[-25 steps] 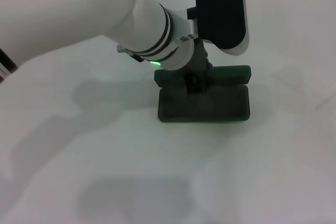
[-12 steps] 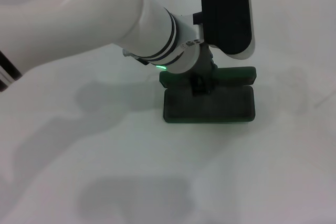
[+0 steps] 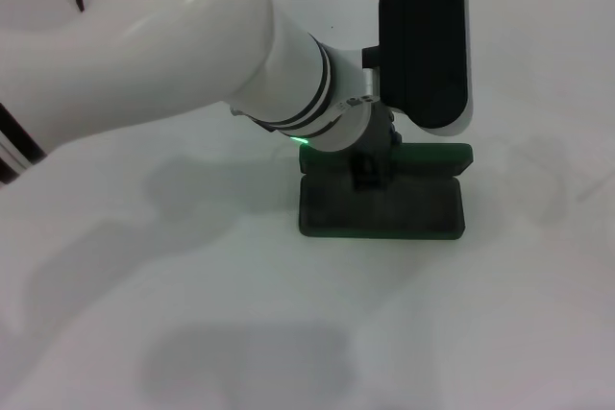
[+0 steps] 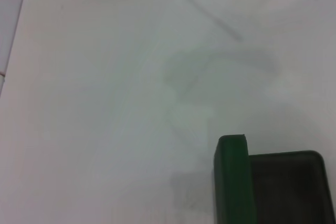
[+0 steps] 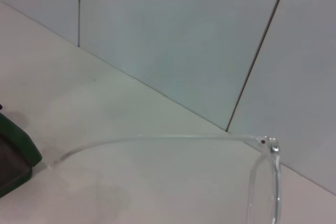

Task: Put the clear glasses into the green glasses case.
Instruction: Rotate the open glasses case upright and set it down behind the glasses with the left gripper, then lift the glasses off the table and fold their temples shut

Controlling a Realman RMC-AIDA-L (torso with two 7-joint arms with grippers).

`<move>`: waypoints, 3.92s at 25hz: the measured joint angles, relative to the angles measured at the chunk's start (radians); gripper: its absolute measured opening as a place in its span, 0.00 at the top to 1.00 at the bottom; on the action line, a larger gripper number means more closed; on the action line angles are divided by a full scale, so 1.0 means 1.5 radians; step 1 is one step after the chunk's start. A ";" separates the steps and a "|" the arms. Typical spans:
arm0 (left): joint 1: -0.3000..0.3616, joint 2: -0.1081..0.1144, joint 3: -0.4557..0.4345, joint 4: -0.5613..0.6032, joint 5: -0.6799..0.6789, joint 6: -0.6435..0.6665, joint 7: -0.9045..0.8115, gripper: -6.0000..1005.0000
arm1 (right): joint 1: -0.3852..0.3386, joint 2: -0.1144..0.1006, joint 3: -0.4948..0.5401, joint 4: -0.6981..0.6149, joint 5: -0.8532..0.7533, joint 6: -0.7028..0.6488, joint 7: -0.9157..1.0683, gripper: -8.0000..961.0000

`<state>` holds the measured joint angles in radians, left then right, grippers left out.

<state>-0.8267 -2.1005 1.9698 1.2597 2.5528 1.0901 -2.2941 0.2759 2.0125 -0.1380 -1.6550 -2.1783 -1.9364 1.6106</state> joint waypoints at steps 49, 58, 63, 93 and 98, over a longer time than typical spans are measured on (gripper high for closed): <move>0.232 0.004 -0.116 0.503 -0.053 0.091 -0.097 0.55 | 0.008 0.007 0.043 0.102 0.087 -0.059 -0.031 0.87; 0.370 0.006 -0.307 0.476 -0.455 0.115 0.128 0.81 | 0.036 0.005 -0.096 0.281 0.191 -0.044 -0.058 0.87; 0.390 0.007 -0.365 0.425 -0.598 0.176 0.196 0.97 | 0.040 0.009 -0.241 0.336 0.224 -0.016 -0.058 0.87; 0.354 0.006 -0.415 0.133 -0.866 0.373 0.314 0.97 | 0.100 0.009 -0.676 0.539 0.518 0.088 -0.265 0.87; 0.355 0.006 -0.412 0.104 -0.869 0.374 0.332 0.97 | 0.103 0.009 -0.677 0.566 0.552 0.076 -0.281 0.87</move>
<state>-0.2937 -2.0913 1.3511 1.4159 1.2495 1.6511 -1.7956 0.4305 2.0261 -1.1532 -0.8060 -1.3504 -1.8228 1.1887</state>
